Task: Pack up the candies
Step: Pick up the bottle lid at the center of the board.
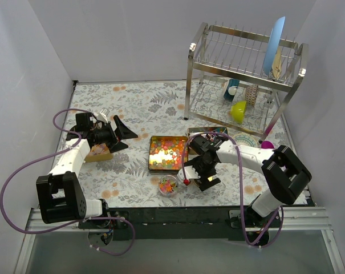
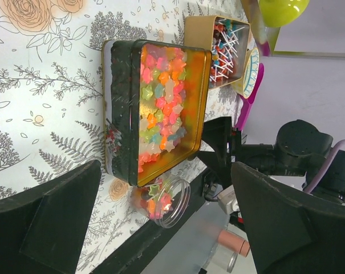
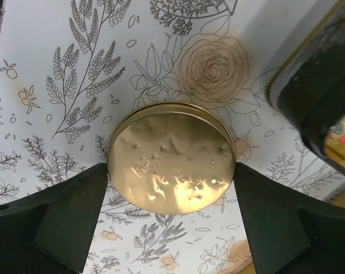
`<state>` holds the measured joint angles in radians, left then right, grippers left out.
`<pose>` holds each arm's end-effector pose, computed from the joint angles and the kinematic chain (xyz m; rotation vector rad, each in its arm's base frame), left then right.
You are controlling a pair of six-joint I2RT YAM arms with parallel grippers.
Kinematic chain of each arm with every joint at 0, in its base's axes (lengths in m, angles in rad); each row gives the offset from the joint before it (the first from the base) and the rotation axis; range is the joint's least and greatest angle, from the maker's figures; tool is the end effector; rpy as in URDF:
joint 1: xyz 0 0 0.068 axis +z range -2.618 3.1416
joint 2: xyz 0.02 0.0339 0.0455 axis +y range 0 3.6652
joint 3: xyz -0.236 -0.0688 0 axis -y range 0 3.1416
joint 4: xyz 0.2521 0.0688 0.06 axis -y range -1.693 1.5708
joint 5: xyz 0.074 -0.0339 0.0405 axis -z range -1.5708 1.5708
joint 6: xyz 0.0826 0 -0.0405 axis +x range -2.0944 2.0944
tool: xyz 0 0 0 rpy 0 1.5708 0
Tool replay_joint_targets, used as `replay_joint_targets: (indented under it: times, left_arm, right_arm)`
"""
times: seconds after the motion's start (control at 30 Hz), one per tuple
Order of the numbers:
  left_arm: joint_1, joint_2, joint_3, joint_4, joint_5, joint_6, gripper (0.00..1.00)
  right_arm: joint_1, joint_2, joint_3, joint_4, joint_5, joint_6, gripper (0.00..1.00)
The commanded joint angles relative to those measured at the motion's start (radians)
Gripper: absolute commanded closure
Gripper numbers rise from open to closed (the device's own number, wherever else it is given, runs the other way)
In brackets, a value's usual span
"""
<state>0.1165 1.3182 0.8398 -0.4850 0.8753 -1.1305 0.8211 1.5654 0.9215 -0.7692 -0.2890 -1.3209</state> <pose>0.2903 -0.0299 0.1750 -1.2307 2.3761 -1.4859 0.1739 0.2213 0.0949 -2.5591 1.3594 0.3519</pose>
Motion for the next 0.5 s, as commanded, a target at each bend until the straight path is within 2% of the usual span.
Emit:
replay_joint_targets:
  times: [0.0, 0.17, 0.23, 0.3, 0.4, 0.47]
  left_arm:
    - [0.002, -0.022, -0.005, 0.016, -0.010, 0.015, 0.02]
    - [0.000, -0.004, -0.001, 0.016, -0.024, 0.017, 0.02]
    - [0.000, -0.002, 0.004, 0.011, -0.027, 0.024, 0.02]
    - [-0.001, -0.004, 0.016, 0.011, -0.013, 0.040, 0.02]
    - [-0.066, -0.045, 0.059, 0.031, -0.025, 0.122, 0.02]
    - [-0.185, -0.062, 0.094, 0.048, -0.036, 0.199, 0.02]
  right_arm:
    - [0.010, -0.028, -0.059, 0.050, 0.017, -0.015, 0.02]
    - [0.012, -0.028, -0.081, 0.074, 0.025, -0.009, 0.02]
    - [0.012, -0.037, -0.076, 0.065, 0.021, -0.003, 0.10]
    - [0.009, -0.053, -0.067, 0.053, 0.022, 0.023, 0.13]
    - [-0.007, -0.109, -0.024, -0.004, 0.004, 0.081, 0.16]
    - [-0.019, -0.152, 0.035, -0.063, -0.015, 0.120, 0.16]
